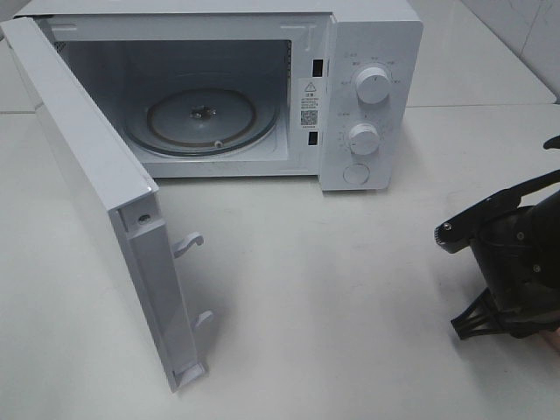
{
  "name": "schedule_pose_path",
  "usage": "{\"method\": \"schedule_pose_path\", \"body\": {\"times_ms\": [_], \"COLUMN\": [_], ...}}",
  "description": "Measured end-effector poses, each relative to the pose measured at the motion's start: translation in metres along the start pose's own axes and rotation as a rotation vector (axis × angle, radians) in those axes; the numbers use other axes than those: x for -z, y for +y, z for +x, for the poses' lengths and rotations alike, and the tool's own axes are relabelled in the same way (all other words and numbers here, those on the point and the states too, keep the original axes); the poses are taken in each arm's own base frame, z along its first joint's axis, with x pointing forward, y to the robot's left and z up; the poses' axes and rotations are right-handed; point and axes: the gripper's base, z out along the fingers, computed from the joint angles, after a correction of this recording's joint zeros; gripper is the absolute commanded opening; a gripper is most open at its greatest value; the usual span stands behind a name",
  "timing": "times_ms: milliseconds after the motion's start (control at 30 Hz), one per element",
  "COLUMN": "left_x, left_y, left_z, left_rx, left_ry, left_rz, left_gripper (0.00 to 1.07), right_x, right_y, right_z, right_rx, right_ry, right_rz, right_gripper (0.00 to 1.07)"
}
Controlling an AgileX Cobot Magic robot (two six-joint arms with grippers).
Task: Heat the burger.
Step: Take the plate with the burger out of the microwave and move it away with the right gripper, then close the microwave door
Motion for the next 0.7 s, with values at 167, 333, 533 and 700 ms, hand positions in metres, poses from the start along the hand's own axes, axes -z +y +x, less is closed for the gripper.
{"method": "schedule_pose_path", "body": {"times_ms": [167, 333, 533, 700], "left_x": [0.0, 0.0, 0.0, 0.0], "left_y": [0.0, 0.0, 0.0, 0.0], "left_z": [0.0, 0.0, 0.0, 0.0], "left_rx": [0.0, 0.0, 0.0, 0.0], "left_ry": [0.0, 0.0, 0.0, 0.0], "left_rz": [0.0, 0.0, 0.0, 0.0], "left_gripper": [0.98, 0.98, 0.98, 0.98], "right_x": [0.011, 0.033, 0.066, 0.088], "right_y": [-0.009, -0.026, -0.043, -0.051], "right_z": [-0.001, -0.004, -0.003, -0.001], "right_rx": [-0.021, -0.076, -0.104, -0.072], "right_ry": [-0.011, -0.045, -0.134, -0.234], "right_rz": [-0.026, -0.089, -0.302, -0.451], "right_gripper": [0.53, 0.53, 0.58, 0.67]}}
